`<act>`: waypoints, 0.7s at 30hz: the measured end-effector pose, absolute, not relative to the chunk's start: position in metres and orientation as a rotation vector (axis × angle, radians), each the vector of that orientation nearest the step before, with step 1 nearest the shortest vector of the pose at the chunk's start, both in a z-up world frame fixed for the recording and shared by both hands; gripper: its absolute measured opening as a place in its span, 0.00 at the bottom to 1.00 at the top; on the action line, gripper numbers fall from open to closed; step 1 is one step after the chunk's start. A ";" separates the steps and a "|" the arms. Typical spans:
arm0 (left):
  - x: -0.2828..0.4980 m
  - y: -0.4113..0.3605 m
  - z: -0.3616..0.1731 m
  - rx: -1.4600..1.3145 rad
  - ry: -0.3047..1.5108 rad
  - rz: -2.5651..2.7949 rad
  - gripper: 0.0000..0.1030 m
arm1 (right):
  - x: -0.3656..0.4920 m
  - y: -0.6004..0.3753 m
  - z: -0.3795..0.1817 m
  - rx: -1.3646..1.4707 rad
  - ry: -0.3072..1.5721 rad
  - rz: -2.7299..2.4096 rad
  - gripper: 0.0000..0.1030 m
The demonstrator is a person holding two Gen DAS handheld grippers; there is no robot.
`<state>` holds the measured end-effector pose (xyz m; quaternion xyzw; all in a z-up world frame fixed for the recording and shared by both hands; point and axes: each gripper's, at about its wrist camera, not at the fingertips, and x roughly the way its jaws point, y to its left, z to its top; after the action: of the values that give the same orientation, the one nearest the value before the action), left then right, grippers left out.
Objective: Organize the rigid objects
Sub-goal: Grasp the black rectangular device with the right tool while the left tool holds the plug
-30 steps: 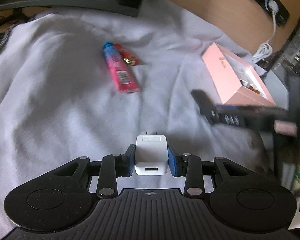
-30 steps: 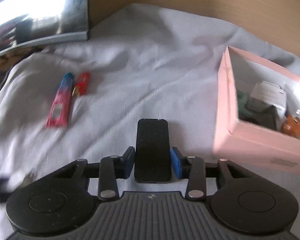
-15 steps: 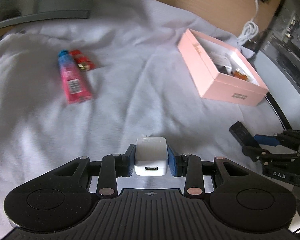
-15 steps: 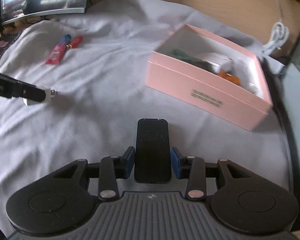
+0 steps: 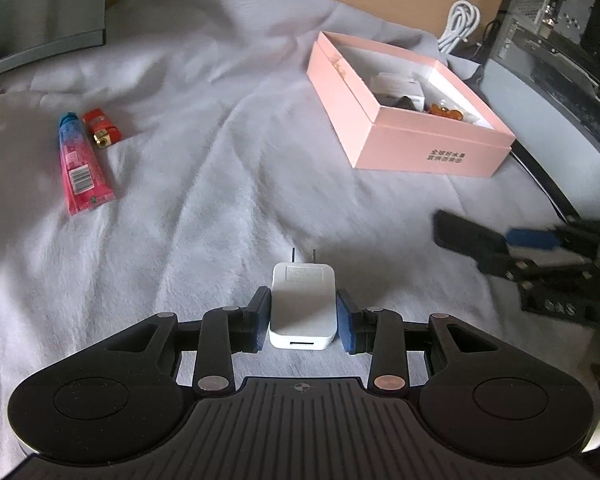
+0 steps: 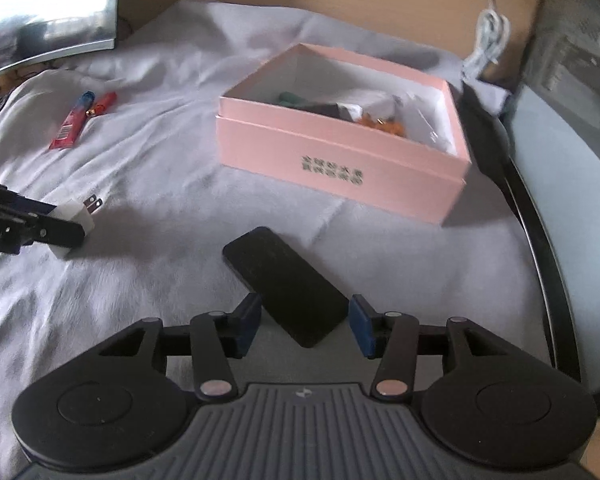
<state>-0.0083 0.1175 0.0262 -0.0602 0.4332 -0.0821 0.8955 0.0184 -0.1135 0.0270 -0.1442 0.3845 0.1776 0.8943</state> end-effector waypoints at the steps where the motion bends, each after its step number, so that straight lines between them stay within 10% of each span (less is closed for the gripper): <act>1: -0.009 0.117 0.026 -0.118 0.895 -0.174 0.37 | 0.022 -0.111 0.027 -0.303 0.790 0.379 0.47; 21: -0.014 0.115 0.026 -0.102 0.885 -0.180 0.38 | 0.075 -0.081 0.024 -0.300 0.791 0.579 0.57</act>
<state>-0.0141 0.1151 0.0265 -0.0494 0.4274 -0.0872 0.8985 0.0747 -0.0807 0.0241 -0.1436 0.3783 0.2771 0.8715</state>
